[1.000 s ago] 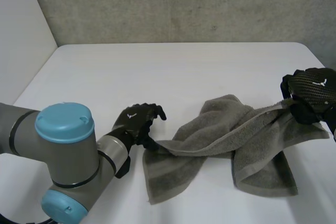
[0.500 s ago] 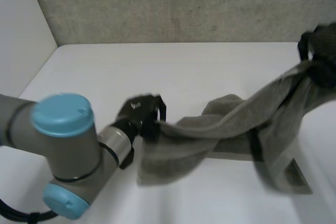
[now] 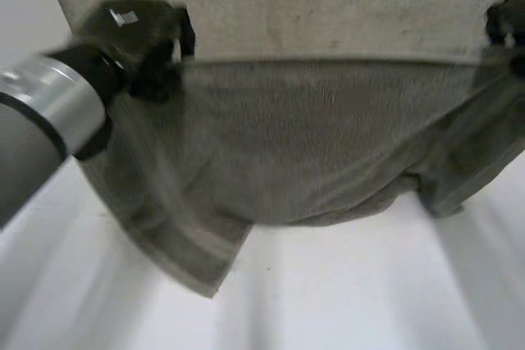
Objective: Fold the towel.
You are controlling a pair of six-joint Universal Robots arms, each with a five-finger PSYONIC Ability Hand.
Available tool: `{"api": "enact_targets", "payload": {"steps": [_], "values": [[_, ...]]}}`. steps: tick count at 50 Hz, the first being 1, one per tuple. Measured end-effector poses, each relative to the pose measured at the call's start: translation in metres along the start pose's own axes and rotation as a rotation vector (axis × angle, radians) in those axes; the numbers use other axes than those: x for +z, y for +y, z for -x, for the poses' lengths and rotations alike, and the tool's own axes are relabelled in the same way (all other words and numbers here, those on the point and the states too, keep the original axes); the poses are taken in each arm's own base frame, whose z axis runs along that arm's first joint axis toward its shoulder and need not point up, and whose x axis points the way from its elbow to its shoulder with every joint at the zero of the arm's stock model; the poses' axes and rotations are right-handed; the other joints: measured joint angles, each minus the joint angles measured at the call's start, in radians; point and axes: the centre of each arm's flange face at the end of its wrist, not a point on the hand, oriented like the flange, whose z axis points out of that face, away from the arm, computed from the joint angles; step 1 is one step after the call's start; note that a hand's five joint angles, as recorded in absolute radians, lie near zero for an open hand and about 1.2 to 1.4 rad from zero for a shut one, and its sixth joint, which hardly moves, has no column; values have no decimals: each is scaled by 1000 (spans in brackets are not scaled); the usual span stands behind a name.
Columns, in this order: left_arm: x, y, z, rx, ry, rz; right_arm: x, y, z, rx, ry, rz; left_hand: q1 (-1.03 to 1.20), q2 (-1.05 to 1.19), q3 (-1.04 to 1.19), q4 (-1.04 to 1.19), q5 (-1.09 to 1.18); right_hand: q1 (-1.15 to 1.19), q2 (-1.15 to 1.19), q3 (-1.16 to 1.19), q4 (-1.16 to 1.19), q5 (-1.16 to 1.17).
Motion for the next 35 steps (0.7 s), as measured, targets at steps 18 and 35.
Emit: {"api": "enact_targets", "payload": {"steps": [18, 35], "values": [[113, 81, 0, 206, 1, 99, 109, 36, 61, -66, -17, 33, 6, 0, 0, 0, 1, 0, 0, 0, 0, 4], [89, -72, 51, 252, -446, -564, 98, -61, -4, -99, 537, -636, 6, 0, 0, 0, 3, 0, 0, 0, 5, 11]]}}
